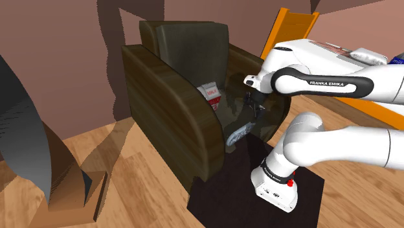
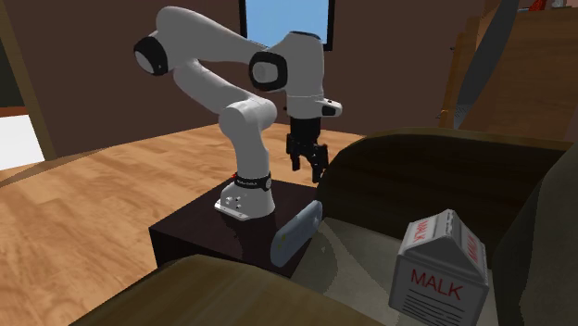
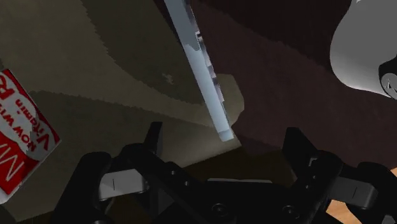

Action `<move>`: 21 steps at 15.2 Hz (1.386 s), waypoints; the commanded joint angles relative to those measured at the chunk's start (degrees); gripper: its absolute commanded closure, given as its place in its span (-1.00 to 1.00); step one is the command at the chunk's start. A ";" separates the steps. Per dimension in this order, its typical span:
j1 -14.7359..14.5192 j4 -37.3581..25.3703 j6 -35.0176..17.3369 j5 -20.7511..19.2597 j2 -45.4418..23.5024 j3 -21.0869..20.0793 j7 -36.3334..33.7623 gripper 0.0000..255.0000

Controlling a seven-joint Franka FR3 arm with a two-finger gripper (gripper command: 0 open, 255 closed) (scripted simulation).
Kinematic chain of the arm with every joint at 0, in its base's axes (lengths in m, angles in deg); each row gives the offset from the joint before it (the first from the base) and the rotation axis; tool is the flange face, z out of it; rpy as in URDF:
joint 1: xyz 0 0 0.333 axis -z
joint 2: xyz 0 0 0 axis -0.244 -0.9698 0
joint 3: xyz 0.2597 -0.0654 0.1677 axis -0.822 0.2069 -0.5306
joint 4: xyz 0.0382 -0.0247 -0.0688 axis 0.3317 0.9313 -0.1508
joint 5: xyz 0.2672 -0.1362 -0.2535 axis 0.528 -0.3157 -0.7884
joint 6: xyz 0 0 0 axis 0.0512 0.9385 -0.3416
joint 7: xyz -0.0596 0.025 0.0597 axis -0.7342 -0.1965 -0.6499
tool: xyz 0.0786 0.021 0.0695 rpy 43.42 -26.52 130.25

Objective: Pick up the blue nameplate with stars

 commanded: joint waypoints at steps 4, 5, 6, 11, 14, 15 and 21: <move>-0.31 1.91 -9.40 -10.30 -7.70 13.79 17.66 -1.00; -1.00 1.80 -11.86 -12.26 -10.26 16.86 21.04 -1.00; -2.07 1.50 -14.44 -14.08 -13.06 20.05 24.37 -1.00; -4.79 1.82 -22.23 -17.64 -20.27 26.22 26.49 -1.00; -6.66 2.08 -27.03 -19.06 -24.61 29.29 26.27 -1.00; -7.10 2.11 -28.00 -19.29 -25.50 29.91 26.24 -1.00; -7.04 2.07 -27.80 -19.21 -25.33 29.80 26.27 1.00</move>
